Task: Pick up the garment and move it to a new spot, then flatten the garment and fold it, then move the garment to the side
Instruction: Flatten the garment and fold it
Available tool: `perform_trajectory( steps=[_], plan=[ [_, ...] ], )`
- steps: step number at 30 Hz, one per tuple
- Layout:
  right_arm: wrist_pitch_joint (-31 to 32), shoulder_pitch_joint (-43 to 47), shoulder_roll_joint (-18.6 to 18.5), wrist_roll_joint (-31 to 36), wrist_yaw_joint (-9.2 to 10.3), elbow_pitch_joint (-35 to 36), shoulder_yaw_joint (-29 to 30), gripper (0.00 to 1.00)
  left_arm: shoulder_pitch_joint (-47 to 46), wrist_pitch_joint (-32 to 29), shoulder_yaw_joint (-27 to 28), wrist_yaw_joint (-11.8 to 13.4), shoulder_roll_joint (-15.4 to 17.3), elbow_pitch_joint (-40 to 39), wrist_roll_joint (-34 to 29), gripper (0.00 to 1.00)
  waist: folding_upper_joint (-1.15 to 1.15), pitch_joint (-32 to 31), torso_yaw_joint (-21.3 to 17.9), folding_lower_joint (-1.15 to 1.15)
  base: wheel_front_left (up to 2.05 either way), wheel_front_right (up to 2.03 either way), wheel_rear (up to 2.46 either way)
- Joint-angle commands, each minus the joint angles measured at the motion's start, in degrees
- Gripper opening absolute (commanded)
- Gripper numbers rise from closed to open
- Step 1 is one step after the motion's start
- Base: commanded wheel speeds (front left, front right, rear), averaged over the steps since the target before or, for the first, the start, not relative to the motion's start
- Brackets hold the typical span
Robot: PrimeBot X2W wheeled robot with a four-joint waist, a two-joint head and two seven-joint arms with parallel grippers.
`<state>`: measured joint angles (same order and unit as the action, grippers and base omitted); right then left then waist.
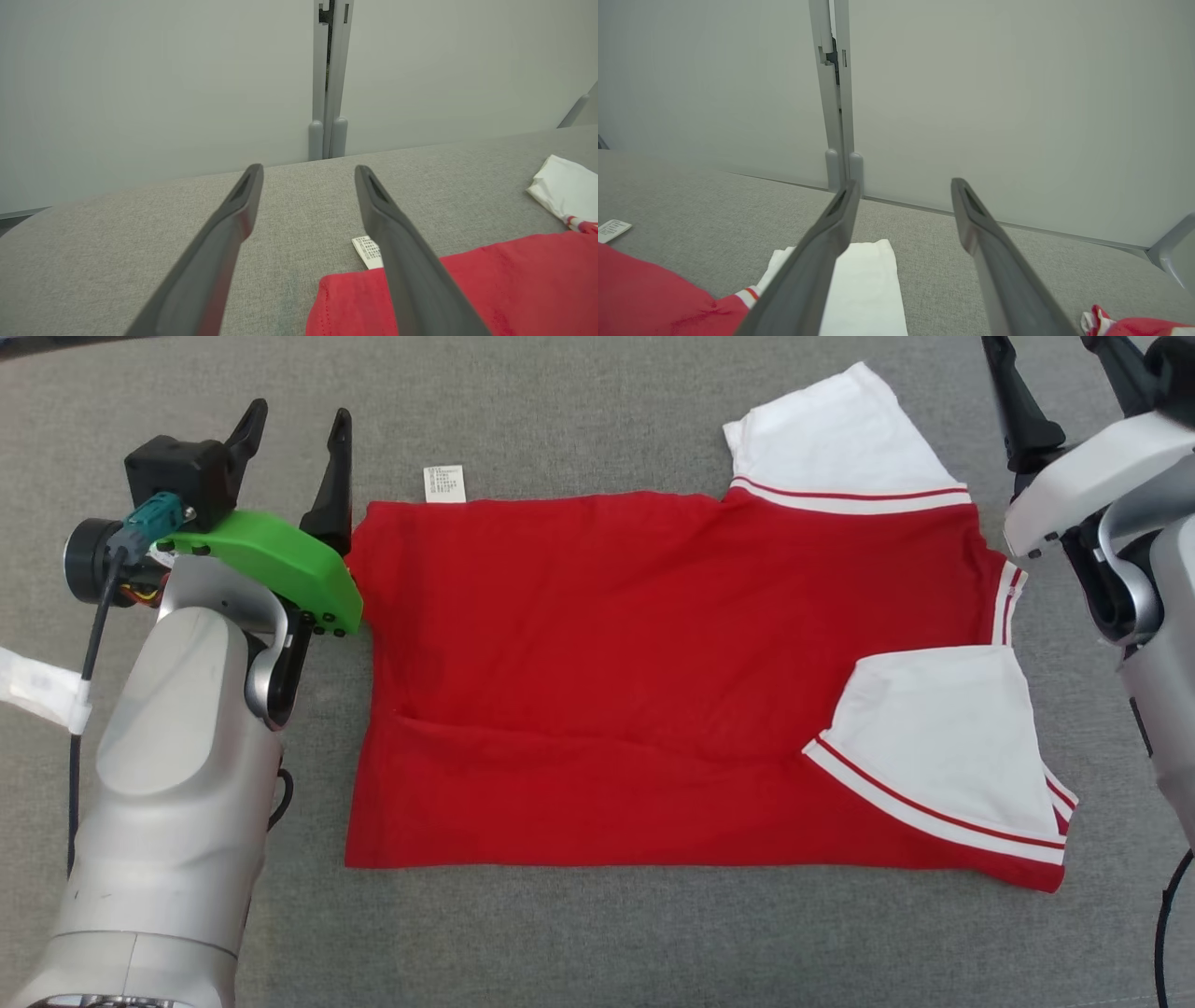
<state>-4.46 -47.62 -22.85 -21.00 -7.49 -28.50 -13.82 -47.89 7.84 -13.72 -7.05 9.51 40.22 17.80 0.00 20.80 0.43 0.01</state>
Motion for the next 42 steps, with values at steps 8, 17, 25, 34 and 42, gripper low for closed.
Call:
perform_trajectory(
  steps=[8, 17, 25, 34, 42],
  plan=[
    [-1.16, -8.74, 0.36, -2.43, -0.01, -11.71, -6.64, 1.0, -5.32, -0.56, -3.54, -0.45, -1.47, 11.16, 2.3, 1.0, 0.0, 6.67, 0.49, -0.01, 0.0, 0.0, 0.0],
    [-3.85, -13.15, 0.41, -5.9, -0.01, -20.02, -12.57, 1.0, -7.13, -1.43, -10.08, -0.4, -2.34, 16.2, 5.91, 1.0, 0.0, 7.03, 0.93, -0.01, 0.0, 0.0, 0.0],
    [-3.52, -15.44, 0.05, -8.96, -0.01, -24.84, -17.14, 1.0, -8.48, -0.17, -13.71, -0.4, -1.95, 17.25, 9.53, 0.0, 0.0, 7.6, 1.07, -0.01, 0.0, 0.0, 0.0],
    [-1.24, -21.13, -2.69, -11.87, -0.01, -29.71, -20.47, 1.0, -10.47, 5.82, -16.91, -0.38, -3.53, 12.44, 12.38, 0.0, 0.0, 10.95, 5.54, -0.01, 0.0, 0.0, 0.0],
    [4.14, -25.88, -3.61, -13.76, -0.01, -33.31, -23.28, 1.0, -9.73, 6.96, -18.93, -0.37, -4.29, 7.23, 12.61, 0.0, 0.0, 13.32, 8.83, -0.01, 0.0, 0.0, 0.0]
  ],
)
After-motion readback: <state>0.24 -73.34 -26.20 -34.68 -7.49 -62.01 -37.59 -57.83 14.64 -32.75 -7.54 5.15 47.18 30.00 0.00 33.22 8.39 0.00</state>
